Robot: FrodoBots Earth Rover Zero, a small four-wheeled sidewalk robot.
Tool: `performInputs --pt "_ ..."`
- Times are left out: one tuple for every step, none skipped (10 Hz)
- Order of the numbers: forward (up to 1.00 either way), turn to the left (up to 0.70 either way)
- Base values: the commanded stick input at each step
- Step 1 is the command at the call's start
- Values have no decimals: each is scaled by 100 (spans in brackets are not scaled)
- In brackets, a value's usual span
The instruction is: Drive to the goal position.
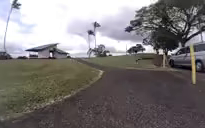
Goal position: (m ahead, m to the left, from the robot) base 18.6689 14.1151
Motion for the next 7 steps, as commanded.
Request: performInputs --pt "70 0" --pt "70 1" --pt "70 4" --pt "70 13" --pt "70 26" --pt "70 6" --pt "70 0"
